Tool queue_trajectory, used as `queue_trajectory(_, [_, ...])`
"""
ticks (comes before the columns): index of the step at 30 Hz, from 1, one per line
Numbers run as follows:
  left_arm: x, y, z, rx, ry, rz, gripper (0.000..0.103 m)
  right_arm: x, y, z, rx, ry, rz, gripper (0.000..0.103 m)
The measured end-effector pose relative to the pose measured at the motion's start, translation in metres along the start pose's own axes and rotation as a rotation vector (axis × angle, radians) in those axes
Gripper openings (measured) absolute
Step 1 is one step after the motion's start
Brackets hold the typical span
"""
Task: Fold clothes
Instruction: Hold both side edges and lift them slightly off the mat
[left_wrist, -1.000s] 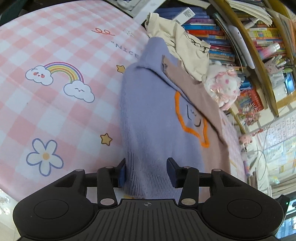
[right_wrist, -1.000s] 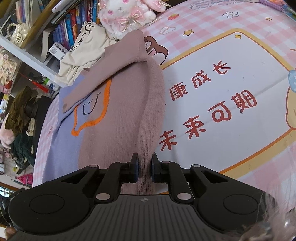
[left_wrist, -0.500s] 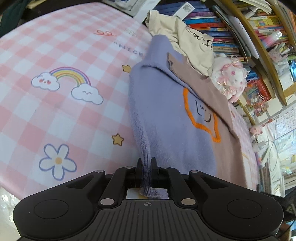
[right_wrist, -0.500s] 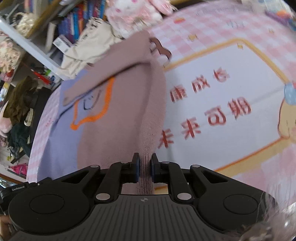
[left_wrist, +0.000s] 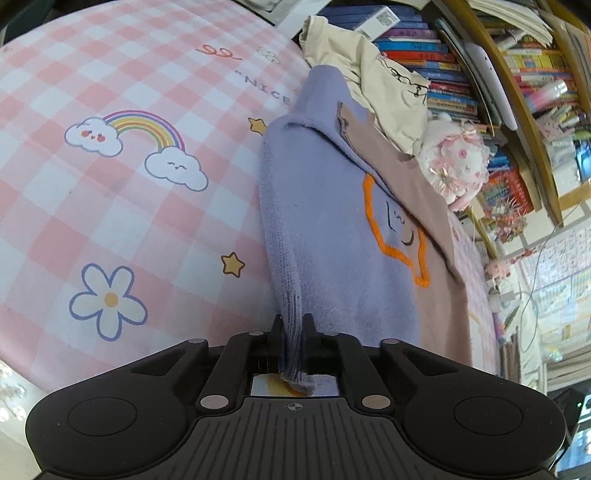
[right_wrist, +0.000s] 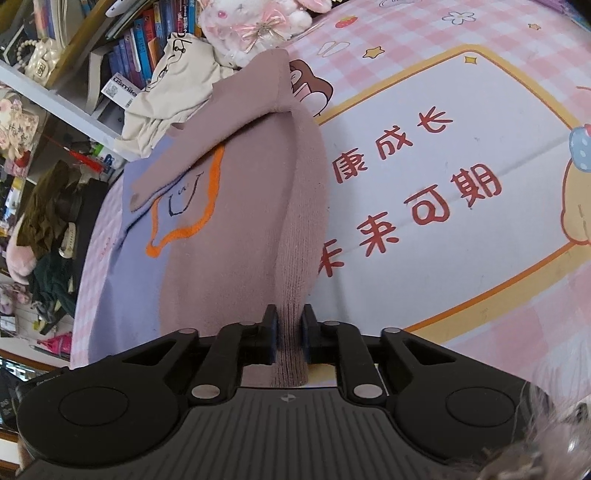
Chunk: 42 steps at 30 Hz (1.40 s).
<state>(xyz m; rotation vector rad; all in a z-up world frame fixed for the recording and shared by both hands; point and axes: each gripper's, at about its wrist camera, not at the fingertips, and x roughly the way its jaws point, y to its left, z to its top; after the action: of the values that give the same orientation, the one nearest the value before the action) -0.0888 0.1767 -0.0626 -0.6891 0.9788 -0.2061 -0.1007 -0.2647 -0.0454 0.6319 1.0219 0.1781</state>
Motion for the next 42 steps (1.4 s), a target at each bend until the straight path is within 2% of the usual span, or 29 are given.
queue_trajectory(4, [-0.002,-0.003,-0.002,0.021,-0.004,0.019,0.005,-0.004,-0.003,-0.002,0.005,-0.011,-0.001,0.011])
queue_trajectory(13, [-0.016,0.004,-0.015,-0.043,-0.006,-0.065,0.005,-0.025,-0.011,-0.007,0.020,-0.026,0.017,0.011])
queue_trajectory(20, [-0.031,0.003,-0.037,-0.053,-0.011,-0.088,0.005,-0.043,-0.016,-0.024,-0.012,-0.006,0.014,0.010])
queue_trajectory(36, [-0.061,0.008,-0.097,-0.097,-0.006,-0.081,0.004,-0.080,-0.051,-0.066,0.037,0.087,0.055,0.011])
queue_trajectory(42, [-0.069,0.001,-0.099,-0.128,-0.046,-0.129,0.004,-0.093,-0.053,-0.061,0.061,0.084,0.120,0.010])
